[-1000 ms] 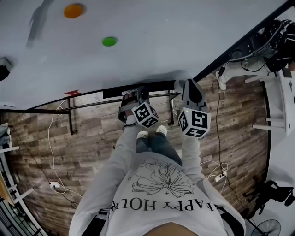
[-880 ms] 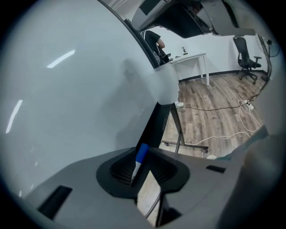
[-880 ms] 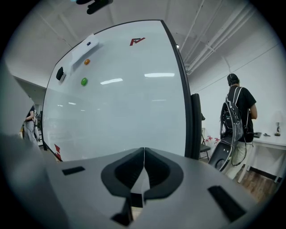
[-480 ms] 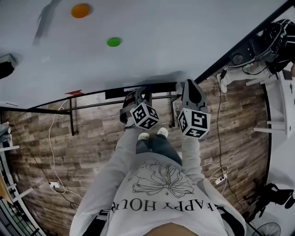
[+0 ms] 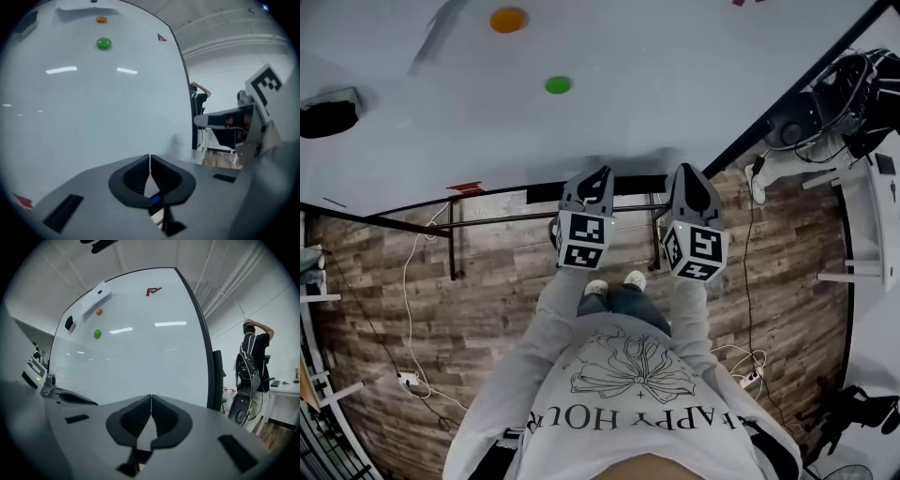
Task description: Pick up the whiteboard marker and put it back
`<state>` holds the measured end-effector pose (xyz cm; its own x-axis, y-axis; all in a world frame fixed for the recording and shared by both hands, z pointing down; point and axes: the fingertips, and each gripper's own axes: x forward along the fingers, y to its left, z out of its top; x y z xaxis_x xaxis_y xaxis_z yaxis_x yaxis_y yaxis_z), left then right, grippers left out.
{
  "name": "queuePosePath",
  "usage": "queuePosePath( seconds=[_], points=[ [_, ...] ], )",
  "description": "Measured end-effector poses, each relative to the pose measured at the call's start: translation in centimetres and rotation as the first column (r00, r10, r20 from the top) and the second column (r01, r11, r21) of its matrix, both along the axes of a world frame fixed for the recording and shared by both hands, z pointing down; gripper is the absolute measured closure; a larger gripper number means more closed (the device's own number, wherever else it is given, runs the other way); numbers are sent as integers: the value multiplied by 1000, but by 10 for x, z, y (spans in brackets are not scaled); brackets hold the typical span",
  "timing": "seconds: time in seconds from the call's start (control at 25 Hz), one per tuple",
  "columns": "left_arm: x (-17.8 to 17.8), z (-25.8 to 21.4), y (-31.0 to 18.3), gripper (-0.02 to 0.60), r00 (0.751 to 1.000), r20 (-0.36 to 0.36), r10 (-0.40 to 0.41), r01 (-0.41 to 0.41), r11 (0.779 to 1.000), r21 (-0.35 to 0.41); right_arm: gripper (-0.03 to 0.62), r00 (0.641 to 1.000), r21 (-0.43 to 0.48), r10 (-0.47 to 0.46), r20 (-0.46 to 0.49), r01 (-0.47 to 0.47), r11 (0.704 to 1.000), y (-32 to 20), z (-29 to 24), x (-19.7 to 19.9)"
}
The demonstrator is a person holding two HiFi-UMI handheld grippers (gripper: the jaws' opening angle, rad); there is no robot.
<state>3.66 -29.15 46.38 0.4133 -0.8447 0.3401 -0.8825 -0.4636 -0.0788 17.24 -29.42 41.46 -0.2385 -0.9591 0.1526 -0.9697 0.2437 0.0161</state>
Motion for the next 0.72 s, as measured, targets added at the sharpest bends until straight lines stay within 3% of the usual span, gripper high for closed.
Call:
queuePosePath(
  seconds=[0.28,0.72],
  points=[
    [-22,-47,3,571,994,-90,-54,61,995,74,591,1000,29,12,4,-12,1000,5,-12,-1],
    [-39,-72,8,572,985,-142,-96,114,985,127,591,999,64,30,30,-32,997,12,-26,1]
  ],
)
